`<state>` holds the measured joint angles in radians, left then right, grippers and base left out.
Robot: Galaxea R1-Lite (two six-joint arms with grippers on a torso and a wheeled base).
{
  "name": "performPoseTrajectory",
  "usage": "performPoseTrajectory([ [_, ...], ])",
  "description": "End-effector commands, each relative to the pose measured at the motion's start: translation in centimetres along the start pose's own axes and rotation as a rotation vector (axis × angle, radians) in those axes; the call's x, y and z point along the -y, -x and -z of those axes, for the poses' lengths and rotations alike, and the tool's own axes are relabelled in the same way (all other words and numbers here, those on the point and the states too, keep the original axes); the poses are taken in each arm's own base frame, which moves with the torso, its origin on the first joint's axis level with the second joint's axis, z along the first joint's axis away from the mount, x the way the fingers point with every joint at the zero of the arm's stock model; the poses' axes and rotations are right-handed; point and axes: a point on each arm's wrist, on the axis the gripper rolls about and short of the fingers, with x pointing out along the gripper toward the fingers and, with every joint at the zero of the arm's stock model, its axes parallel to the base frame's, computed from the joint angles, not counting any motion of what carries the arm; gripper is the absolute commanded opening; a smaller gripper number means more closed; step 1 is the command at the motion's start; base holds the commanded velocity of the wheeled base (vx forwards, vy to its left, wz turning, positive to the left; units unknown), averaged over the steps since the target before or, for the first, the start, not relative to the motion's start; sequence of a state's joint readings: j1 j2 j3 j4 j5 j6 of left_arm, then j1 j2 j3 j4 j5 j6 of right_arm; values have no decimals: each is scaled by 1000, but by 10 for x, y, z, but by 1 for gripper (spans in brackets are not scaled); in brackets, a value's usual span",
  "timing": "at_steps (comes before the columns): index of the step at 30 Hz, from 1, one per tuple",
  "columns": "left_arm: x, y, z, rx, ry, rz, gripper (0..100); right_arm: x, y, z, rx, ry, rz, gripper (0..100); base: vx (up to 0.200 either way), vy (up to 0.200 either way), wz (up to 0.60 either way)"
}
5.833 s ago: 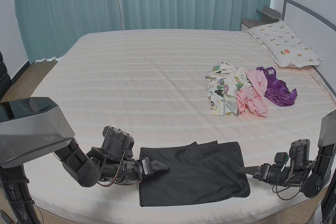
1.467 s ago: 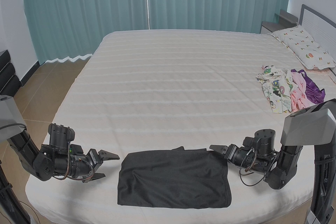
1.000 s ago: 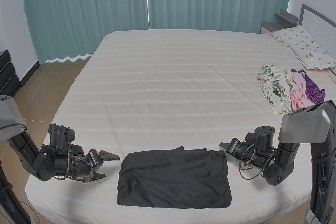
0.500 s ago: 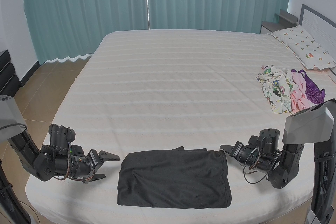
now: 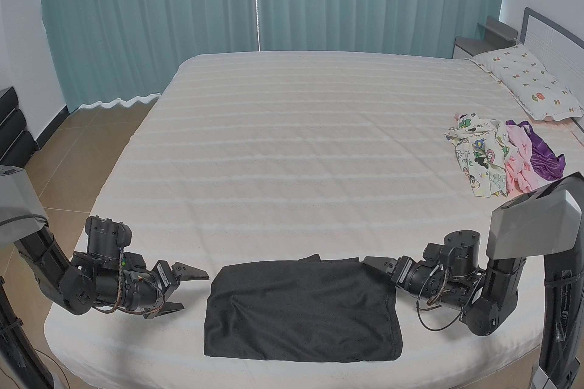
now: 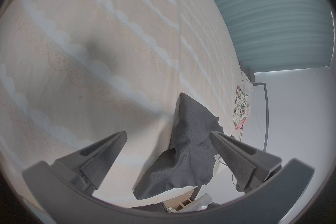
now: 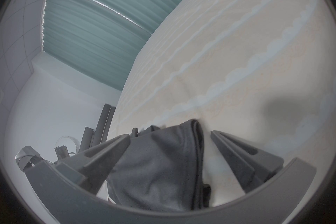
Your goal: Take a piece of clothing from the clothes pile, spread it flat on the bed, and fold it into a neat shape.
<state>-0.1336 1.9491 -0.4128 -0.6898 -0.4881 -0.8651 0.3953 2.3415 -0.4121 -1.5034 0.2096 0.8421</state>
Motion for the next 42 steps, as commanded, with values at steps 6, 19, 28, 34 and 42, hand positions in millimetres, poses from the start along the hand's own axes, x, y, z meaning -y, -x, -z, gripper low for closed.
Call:
performPoseTrajectory([
  [6,-1,-1,0,-3,2,-1,100,6,-8,-7,27,-14,2,0,0,0,0],
  [19,-1,-1,0,-3,2,-1,100,12,-9,-17,67,-33,13,0,0,0,0],
  [28,-1,-1,0,-4,2,-2,100,20,-11,-23,89,-48,31,0,0,0,0],
  [34,-1,-1,0,-4,2,-2,100,21,-11,-25,99,-50,30,100,0,0,0],
  [42,-1,-1,0,-4,2,-2,100,-3,42,-11,-9,-18,-4,100,0,0,0],
])
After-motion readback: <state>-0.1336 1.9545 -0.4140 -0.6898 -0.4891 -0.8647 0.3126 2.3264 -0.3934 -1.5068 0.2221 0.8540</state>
